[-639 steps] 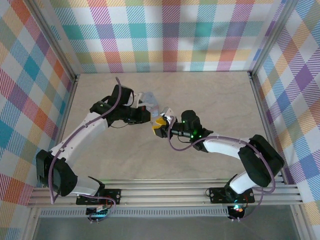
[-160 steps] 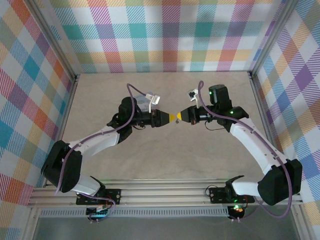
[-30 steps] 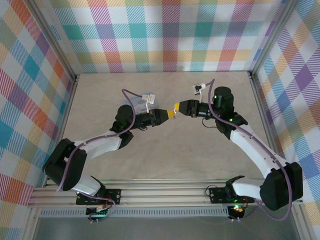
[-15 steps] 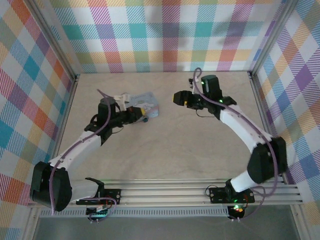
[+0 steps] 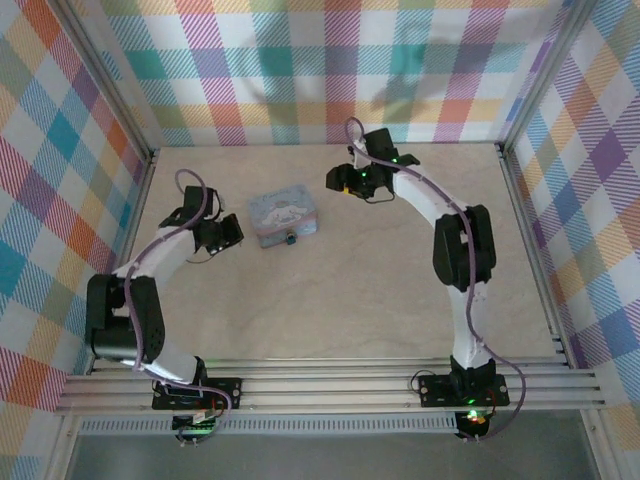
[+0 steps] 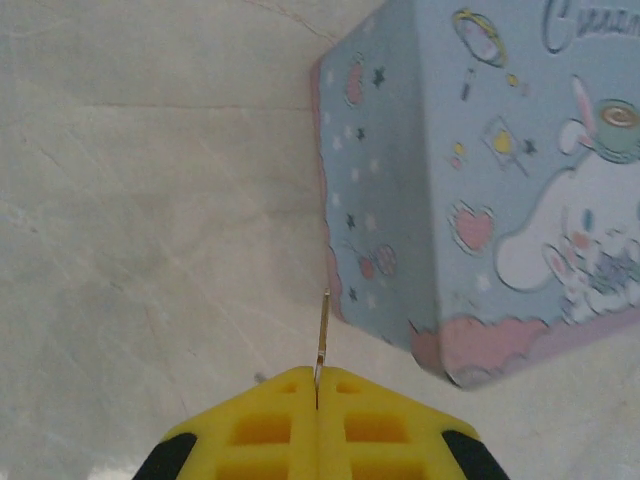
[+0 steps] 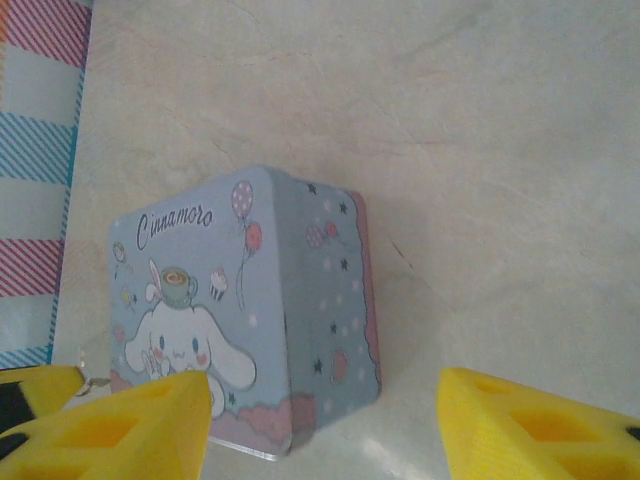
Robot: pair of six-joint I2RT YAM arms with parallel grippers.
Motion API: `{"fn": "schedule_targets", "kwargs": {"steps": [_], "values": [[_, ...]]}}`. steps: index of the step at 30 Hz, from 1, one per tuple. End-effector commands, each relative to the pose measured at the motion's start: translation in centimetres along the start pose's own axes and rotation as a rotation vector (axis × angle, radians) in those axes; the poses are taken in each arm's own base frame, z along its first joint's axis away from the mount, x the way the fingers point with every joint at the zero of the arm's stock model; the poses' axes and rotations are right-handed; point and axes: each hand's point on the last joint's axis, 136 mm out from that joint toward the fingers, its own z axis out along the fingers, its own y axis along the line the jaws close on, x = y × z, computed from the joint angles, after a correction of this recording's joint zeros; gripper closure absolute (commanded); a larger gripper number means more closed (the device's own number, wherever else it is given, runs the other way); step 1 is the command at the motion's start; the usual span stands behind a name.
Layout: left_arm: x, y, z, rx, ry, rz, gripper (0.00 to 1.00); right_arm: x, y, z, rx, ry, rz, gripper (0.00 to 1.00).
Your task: Unlock the padlock with the key
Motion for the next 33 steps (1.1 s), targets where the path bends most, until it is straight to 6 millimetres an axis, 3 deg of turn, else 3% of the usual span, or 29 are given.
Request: {"fn": "schedule_targets", "kwargs": {"steps": [1, 6, 13, 26, 29, 33], "values": [[-1.3, 0.8, 0.9, -0.046, -0.003, 0.019, 1.00, 1.1, 0.9, 1.3, -0.079, 0.082, -0.014, 0.41], [-2.4, 0.2, 3.2, -0.059, 0.030, 0.054, 1.00, 1.7, 1.1, 3.0, -0.163, 0.113, -0.010, 0.44], [-2.1, -4.1, 5.8, -0.013, 0.077, 0.160, 1.00, 3.7, 0.5, 3.3, -0.195, 0.139, 0.000, 0.51], [-0.4, -13.9, 8.8, 0.105, 0.115, 0.317, 1.00, 8.5, -1.4, -1.0, -0.085, 0.107, -0.028, 0.59], [0.2, -15.9, 9.2, 0.132, 0.123, 0.339, 1.00, 9.1, -2.3, -2.5, -0.042, 0.085, -0.013, 0.57], [0.9, -17.3, 9.4, 0.171, 0.137, 0.337, 1.00, 8.9, -3.3, -4.8, 0.024, 0.035, 0.033, 0.47]]}}
